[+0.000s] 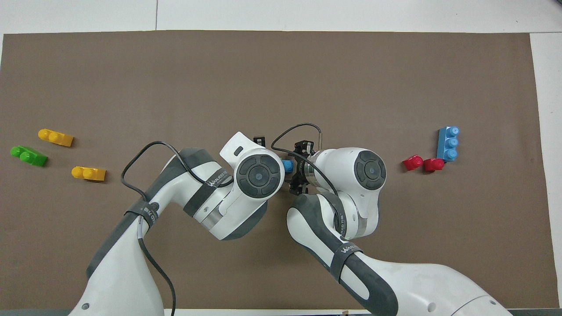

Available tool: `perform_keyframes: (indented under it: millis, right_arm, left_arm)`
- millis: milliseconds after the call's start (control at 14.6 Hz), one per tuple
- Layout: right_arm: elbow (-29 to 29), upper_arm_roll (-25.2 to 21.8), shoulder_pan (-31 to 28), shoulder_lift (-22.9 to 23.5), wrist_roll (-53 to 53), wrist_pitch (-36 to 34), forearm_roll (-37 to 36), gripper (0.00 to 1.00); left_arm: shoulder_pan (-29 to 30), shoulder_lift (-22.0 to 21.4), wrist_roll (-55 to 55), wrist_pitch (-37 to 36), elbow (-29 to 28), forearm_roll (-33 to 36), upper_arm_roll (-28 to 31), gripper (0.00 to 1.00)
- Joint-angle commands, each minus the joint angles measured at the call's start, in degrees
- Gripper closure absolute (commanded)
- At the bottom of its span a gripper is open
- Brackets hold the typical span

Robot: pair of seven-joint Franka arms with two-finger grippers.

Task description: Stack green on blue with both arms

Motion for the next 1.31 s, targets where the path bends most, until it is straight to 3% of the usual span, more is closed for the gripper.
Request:
perform_keyframes:
  millis: [0, 412, 824, 1237]
  right_arm:
    - [-0.58, 0.45, -2.03, -0.47, -1.93, 0.42, 1.3, 0.08]
    - [-0.06, 0.28, -8.78, -2.66, -10.52, -7.38, 1.3, 0.03]
    - [1.87, -0.16, -21.61, -9.51, -44.87, -23.37, -0.28, 0.0]
    - [15.13, -0.16, -28.48, -10.58, -64.14, -42.36, -21.97, 0.0]
  left_arm:
    - [1.74, -4.23, 2.92, -4.14, -0.76, 0.95, -0.2, 0.0]
    - [3.5, -6.87, 5.91, -7.84, -0.5, 0.33, -0.29, 0.0]
    - [7.45, -10.65, 16.61, -13.1, 0.2, -4.49, -0.2, 0.0]
    - [12.28, -13.81, 29.88, -19.87, 2.83, -8.62, 0.5, 0.0]
